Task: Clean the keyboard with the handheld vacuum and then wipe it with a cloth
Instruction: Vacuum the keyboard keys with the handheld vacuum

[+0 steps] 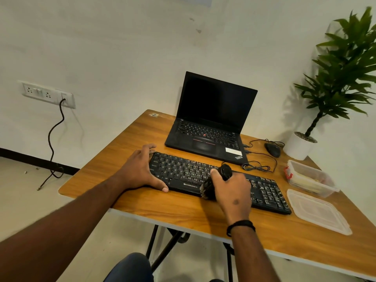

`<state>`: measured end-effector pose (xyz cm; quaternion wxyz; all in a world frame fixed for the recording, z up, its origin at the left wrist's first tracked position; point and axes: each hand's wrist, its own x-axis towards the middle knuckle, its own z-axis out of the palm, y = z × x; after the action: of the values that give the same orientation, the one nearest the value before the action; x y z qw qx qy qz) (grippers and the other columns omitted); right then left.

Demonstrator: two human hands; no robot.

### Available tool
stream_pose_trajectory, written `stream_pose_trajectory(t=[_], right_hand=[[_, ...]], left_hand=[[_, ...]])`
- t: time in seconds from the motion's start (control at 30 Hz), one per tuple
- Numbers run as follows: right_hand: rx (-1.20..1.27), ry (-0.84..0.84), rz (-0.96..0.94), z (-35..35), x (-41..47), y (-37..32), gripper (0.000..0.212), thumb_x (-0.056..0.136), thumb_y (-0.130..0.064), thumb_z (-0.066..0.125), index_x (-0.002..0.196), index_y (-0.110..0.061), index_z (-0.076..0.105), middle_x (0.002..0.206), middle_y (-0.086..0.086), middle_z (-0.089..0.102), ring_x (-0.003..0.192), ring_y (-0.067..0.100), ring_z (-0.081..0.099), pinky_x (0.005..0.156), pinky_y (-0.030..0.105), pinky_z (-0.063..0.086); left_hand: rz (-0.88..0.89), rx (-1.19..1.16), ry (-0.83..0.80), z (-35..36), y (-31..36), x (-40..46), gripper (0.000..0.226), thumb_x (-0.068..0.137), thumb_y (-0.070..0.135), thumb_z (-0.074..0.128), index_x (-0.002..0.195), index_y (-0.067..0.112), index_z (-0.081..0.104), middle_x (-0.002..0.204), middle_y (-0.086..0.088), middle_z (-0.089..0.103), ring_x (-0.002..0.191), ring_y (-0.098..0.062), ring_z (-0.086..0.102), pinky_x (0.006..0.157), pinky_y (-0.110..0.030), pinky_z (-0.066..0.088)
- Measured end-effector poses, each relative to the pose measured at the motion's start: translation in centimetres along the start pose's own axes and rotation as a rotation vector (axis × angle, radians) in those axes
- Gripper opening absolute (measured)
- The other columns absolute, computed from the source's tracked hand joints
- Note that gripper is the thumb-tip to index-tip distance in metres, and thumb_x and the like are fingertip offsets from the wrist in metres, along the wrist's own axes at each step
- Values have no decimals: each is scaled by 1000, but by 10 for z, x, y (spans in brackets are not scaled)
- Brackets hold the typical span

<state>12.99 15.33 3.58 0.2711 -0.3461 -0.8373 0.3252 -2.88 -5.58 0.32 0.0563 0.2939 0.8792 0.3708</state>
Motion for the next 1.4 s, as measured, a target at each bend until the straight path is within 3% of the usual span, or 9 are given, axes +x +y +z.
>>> stream_pose_trajectory(t=[0.3, 0.47, 0.7, 0.93, 1.1, 1.23, 1.4], right_hand=[[146, -7, 27, 13, 3, -12, 42, 84, -46, 67, 70, -7, 62, 64, 3, 63, 58, 18, 59, 50, 25, 39], [209, -61, 52, 15, 11, -6, 40, 82, -47, 68, 63, -17, 51, 63, -1, 58, 59, 20, 56, 54, 29, 40], [287, -85, 81, 13, 13, -4, 43, 81, -47, 73, 65, -10, 57, 67, 9, 68, 66, 29, 68, 62, 43, 56], [400, -224, 123, 25, 15, -13, 40, 79, -46, 75, 73, -8, 61, 66, 3, 62, 66, 23, 63, 61, 37, 50], [342, -279, 82, 47, 12, -36, 41, 78, -49, 74, 72, -11, 59, 67, 2, 61, 62, 21, 61, 57, 34, 47], [299, -291, 76, 57, 13, -50, 40, 77, -49, 73, 70, -13, 56, 73, 1, 66, 71, 23, 68, 68, 41, 56], [339, -387, -18, 49, 13, -56, 37, 82, -45, 74, 67, -13, 59, 62, -3, 60, 55, 12, 56, 52, 27, 42]], left_hand=[[-7, -3, -14, 0, -3, 2, 159, 18, 83, 83, 152, 29, 18, 154, -3, 39, 142, -20, 35, 117, -45, 37], [8, -2, -7, 0, -3, 1, 158, 19, 82, 83, 153, 27, 19, 153, -3, 39, 141, -20, 36, 117, -45, 37], [10, -1, -2, 1, -3, 2, 159, 19, 81, 83, 153, 26, 20, 153, -2, 39, 142, -19, 35, 117, -41, 36], [11, -6, 2, 1, -4, 2, 158, 19, 82, 83, 153, 28, 19, 153, -2, 40, 141, -19, 35, 117, -42, 36], [8, 10, 14, 2, -6, 2, 153, 26, 74, 89, 153, 28, 18, 151, -3, 40, 140, -19, 35, 116, -40, 36], [22, 17, 14, 3, -8, 4, 150, 29, 71, 92, 152, 28, 18, 151, -1, 41, 140, -19, 34, 117, -40, 35], [17, 18, 2, 2, -9, 4, 152, 26, 77, 87, 152, 30, 17, 152, -1, 39, 141, -19, 33, 116, -40, 35]])
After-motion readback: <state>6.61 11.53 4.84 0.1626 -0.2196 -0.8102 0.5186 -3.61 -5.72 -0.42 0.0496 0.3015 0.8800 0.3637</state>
